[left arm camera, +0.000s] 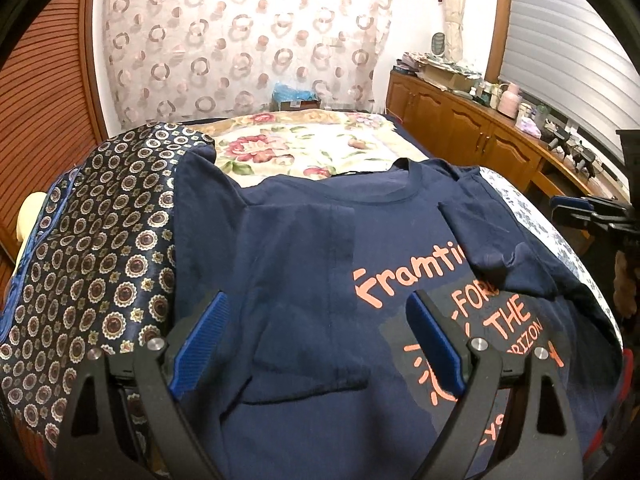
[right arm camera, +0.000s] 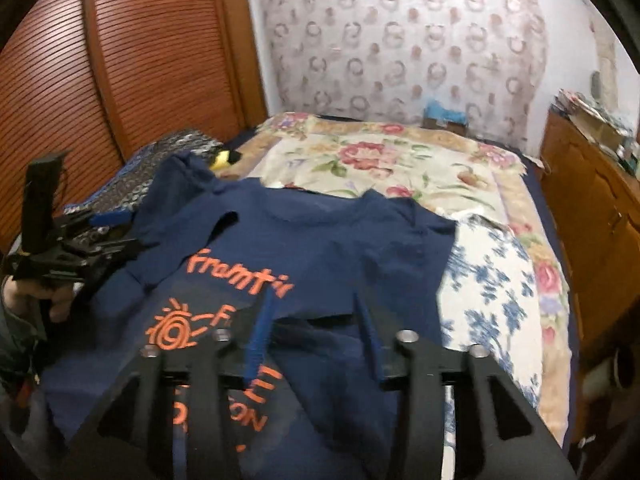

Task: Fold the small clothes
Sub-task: 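Open the right gripper and release the folded side onto the shirt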

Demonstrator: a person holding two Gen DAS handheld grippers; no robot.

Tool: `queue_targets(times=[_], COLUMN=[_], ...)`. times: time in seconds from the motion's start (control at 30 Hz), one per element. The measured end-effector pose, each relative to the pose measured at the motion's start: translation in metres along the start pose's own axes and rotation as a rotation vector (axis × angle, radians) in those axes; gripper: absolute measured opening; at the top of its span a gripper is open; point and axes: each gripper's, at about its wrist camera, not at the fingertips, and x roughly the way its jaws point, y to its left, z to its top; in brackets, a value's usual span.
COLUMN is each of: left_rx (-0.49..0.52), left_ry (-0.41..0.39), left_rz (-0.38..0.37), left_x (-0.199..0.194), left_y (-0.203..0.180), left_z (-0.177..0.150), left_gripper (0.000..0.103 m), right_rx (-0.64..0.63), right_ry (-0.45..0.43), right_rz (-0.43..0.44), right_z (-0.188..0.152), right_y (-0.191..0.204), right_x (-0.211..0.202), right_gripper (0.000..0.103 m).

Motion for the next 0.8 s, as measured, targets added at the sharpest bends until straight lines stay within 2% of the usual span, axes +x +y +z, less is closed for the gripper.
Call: queue_targets(times=[0.2, 0.47, 0.7, 0.73, 0.77, 0.8], left_rx=[-0.002, 0.008, -0.001, -0.002, -0.005, -0.008], left_ry=[0.004, 0.011, 0.007, 0.006, 0.005, 0.004], left_rz=[-0.005, -0.014, -0.011, -0.010, -0.008, -0.007], left_x=[-0.001, 0.001, -0.005, -0.006, -0.007, -0.008], left_y=[0.000, -0.008, -0.008, -0.007, -0.006, -0.005], left_z=[-0.002, -0.004, -0.008, -0.009, -0.011, -0.012], left_gripper=[0.091, 0.091, 0.091, 0.091, 0.091, 0.091], right_rx=[0.045, 0.036, 0.053, 0.053, 0.047, 0.039], right_ry=[0.059, 0.111, 0.161, 0.163, 0.166, 0.165], right_rz=[-0.071, -0.014, -0.035, -0.032, -0.024, -0.020], right_z=[-0.025, -0.044, -0.042, -0.042, -0.042, -0.043], right_y=[-0.028, -0.007, -0.008, -0.008, -0.007, -0.005], right_x=[-0.008, 0.013, 0.045, 0.046, 0.048, 0.047], right_gripper=[0.043, 0.041, 0.041, 0.038, 0.023, 0.012])
